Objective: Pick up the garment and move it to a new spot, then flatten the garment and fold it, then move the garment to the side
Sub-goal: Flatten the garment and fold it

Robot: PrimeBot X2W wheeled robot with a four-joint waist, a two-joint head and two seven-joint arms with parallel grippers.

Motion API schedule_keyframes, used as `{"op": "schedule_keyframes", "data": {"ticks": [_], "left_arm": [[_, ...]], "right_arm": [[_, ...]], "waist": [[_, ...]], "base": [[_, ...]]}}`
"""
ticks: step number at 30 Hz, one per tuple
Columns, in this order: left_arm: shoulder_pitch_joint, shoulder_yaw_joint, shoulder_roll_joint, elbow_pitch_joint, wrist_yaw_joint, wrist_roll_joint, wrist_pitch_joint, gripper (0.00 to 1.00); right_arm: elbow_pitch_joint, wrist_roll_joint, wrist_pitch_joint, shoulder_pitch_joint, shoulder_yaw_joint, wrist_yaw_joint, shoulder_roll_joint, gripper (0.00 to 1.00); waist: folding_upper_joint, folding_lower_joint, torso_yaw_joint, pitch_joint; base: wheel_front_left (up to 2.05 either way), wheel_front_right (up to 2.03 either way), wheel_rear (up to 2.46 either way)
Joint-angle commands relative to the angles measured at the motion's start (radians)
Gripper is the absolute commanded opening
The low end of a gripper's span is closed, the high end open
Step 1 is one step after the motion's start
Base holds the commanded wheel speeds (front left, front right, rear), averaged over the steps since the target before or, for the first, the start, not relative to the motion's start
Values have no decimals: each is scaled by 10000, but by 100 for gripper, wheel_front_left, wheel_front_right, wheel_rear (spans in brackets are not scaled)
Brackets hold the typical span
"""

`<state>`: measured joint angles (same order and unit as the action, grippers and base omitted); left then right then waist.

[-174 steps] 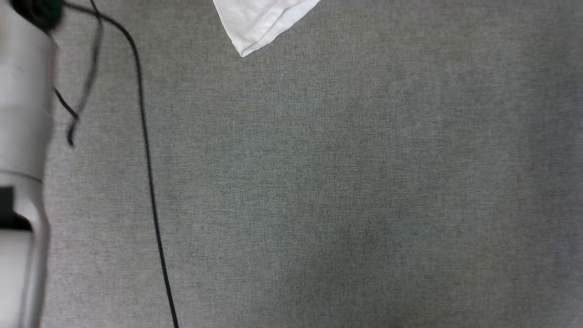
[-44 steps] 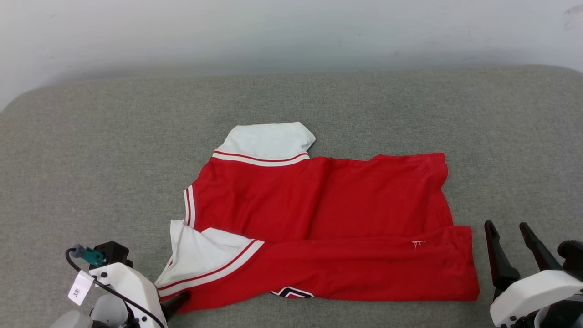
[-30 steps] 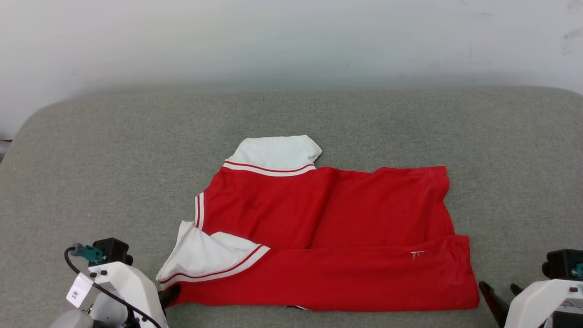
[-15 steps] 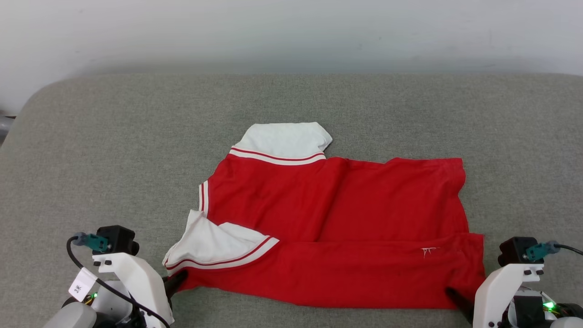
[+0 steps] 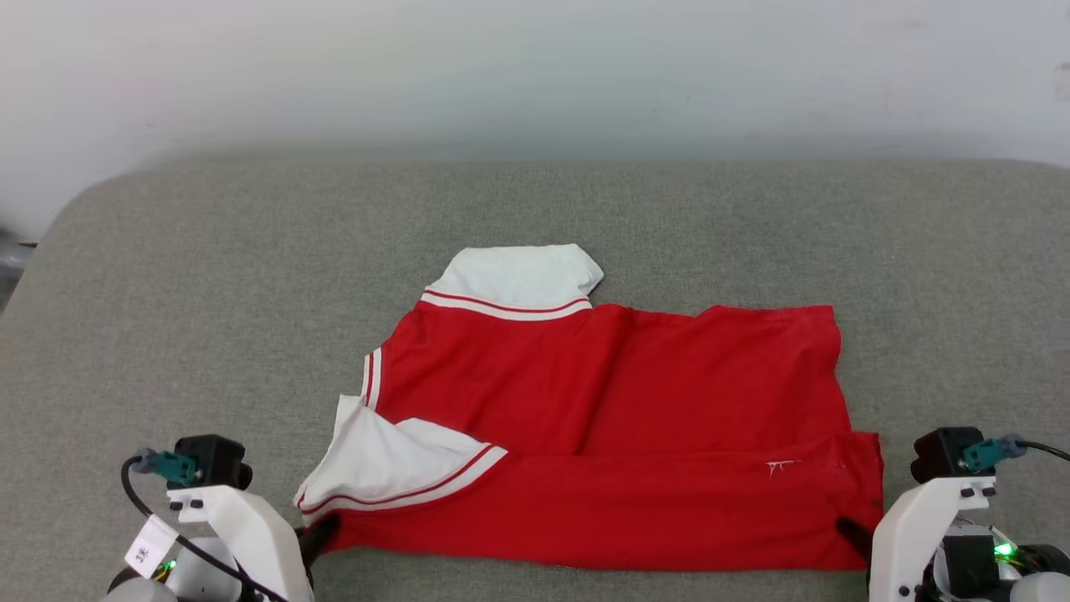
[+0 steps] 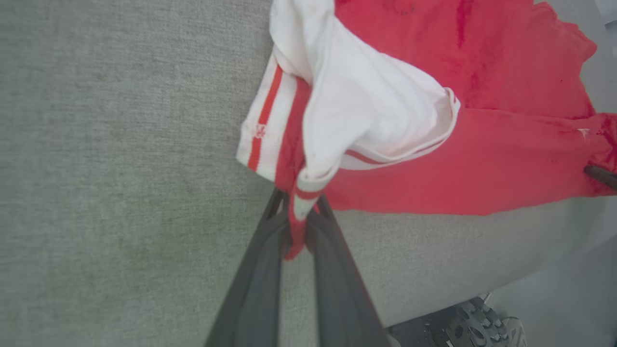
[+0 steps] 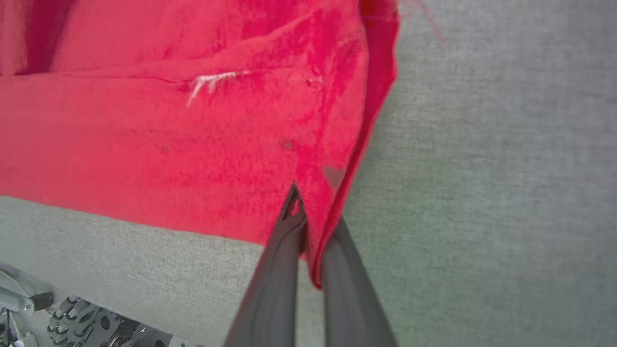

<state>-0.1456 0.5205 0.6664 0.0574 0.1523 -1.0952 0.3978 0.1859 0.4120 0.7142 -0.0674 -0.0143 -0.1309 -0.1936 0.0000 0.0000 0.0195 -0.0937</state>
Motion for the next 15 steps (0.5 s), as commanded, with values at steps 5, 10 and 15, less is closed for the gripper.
{"op": "schedule_keyframes", "data": {"ticks": [5,10,15], "left_arm": [[805,64,167,-270,283,-108,-37,0],[1561,-43,384,-686,638,-350,-6,0],[2090,11,295,-786,801,-510,-72,0]], "right_arm": [[-691,70,85,867,-44,6,-210,0],[-1394,73,294,1661,-229,6,-216,0],[-1683,-64,391,2312,-460,6,-21,0]], "waist": [[0,0,-62,999],[0,0,-84,1336],[0,0,-87,1396]], "base": [[0,0,0],[0,0,0],[0,0,0]]}}
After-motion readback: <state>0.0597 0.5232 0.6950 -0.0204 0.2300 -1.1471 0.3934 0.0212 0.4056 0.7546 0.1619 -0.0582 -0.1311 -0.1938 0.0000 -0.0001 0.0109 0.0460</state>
